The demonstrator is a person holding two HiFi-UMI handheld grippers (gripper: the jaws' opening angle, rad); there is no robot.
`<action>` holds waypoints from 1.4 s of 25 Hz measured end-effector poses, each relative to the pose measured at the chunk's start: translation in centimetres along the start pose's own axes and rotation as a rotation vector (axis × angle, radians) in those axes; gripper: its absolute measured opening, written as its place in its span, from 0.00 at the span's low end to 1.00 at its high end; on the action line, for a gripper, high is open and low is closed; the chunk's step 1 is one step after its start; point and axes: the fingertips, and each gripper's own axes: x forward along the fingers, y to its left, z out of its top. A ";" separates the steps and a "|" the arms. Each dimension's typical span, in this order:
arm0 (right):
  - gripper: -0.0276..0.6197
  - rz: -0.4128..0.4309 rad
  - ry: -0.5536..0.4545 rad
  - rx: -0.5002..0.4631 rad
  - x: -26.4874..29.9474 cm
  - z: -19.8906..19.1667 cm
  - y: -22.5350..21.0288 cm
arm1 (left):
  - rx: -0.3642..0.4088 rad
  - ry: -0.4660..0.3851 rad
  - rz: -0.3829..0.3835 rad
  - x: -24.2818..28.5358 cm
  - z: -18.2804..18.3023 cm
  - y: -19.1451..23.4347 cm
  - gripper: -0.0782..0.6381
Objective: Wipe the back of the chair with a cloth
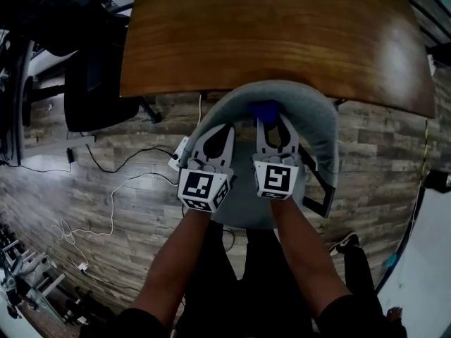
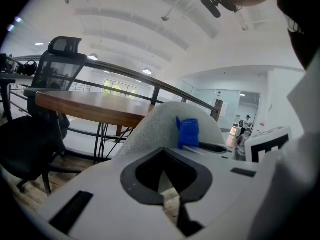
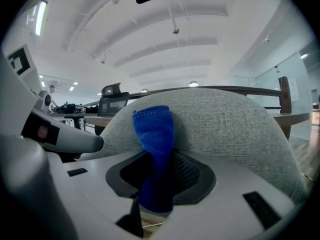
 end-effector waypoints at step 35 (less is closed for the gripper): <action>0.22 -0.375 0.030 0.109 -11.3 -3.3 -14.3 | 0.068 0.059 -0.241 4.6 -2.7 -11.9 0.11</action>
